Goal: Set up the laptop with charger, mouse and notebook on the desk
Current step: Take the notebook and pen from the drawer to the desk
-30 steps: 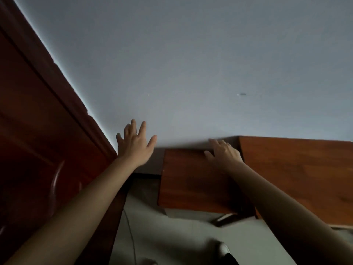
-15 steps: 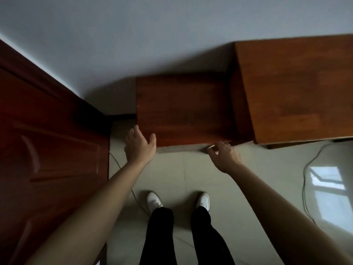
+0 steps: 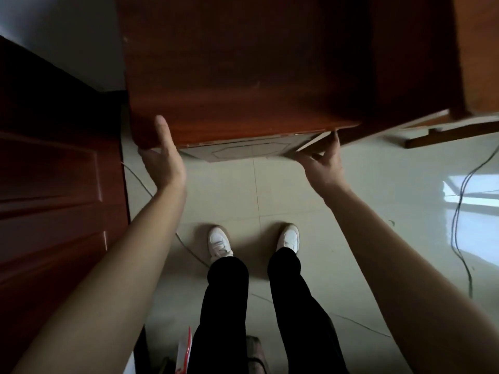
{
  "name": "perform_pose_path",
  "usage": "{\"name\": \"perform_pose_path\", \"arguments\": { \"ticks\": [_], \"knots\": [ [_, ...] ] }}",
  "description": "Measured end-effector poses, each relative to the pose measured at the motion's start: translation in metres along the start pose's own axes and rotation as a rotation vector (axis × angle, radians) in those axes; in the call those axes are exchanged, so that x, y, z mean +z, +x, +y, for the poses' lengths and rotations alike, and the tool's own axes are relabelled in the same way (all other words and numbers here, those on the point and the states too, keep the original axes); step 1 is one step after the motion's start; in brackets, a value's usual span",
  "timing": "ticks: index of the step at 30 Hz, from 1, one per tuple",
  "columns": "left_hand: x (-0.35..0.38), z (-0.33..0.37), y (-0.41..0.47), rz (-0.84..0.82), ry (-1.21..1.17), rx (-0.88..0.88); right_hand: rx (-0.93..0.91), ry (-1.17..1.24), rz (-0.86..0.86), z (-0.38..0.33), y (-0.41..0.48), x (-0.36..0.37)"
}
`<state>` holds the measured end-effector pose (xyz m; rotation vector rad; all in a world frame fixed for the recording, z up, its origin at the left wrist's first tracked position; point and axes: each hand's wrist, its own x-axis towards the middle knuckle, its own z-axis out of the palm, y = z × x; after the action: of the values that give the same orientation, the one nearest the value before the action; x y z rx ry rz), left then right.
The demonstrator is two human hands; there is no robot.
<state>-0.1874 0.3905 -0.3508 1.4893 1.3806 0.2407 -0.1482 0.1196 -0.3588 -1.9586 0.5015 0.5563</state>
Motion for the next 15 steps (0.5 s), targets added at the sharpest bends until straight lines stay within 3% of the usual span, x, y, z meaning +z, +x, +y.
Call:
{"name": "perform_pose_path", "arguments": {
  "ticks": [4, 8, 15],
  "knots": [
    [0.022, -0.020, 0.022, -0.053, -0.214, 0.049, -0.008, 0.190, 0.037, 0.018, 0.030, 0.017],
    [0.026, -0.023, 0.026, -0.112, -0.341, 0.019, -0.030, 0.205, 0.074, 0.028, 0.041, 0.029],
    [0.026, -0.026, 0.025, -0.135, -0.325, 0.018, 0.031, 0.261, 0.157, 0.019, 0.051, 0.018]
  ]
}}
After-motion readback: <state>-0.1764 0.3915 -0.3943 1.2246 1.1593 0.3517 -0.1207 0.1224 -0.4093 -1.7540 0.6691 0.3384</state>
